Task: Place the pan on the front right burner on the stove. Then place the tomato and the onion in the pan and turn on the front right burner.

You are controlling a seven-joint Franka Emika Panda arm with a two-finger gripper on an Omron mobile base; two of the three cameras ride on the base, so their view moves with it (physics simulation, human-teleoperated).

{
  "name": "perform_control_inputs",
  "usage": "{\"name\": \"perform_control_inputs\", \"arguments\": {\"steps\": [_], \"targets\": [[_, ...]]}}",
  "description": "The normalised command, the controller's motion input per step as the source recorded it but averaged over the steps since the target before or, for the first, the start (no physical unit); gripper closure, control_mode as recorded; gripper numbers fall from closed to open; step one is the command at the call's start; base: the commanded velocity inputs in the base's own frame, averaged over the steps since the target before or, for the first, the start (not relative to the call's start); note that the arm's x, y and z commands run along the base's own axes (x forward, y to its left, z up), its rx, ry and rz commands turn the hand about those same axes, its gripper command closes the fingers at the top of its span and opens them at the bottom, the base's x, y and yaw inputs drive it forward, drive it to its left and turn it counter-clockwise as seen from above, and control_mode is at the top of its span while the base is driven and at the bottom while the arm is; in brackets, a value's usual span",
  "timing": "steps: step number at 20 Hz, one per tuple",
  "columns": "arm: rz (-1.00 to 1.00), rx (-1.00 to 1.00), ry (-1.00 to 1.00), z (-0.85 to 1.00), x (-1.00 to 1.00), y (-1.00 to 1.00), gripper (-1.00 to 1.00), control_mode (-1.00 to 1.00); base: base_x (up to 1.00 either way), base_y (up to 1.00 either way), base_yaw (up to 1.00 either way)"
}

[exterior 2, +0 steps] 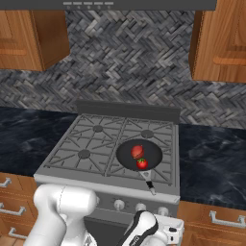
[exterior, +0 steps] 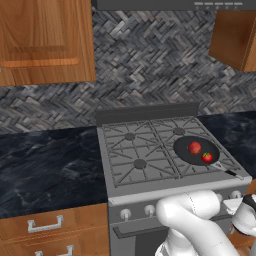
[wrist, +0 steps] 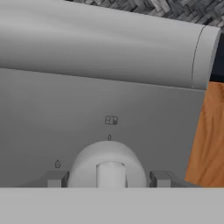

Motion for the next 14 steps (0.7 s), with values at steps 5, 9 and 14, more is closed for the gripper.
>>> {"name": "perform_control_inputs", "arguments": {"steps": [5,9,14], "targets": [[0.0,-0.21,0.0,-0.02,0.0,0.0,1.0,-1.0,0.0,0.0,0.0],[-0.01,-0.22,0.0,-0.04,0.0,-0.06,1.0,-1.0,0.0,0.0,0.0],[-0.04,-0.23,0.01,-0.05,0.0,-0.11,1.0,-1.0,0.0,0.0,0.0]]}}
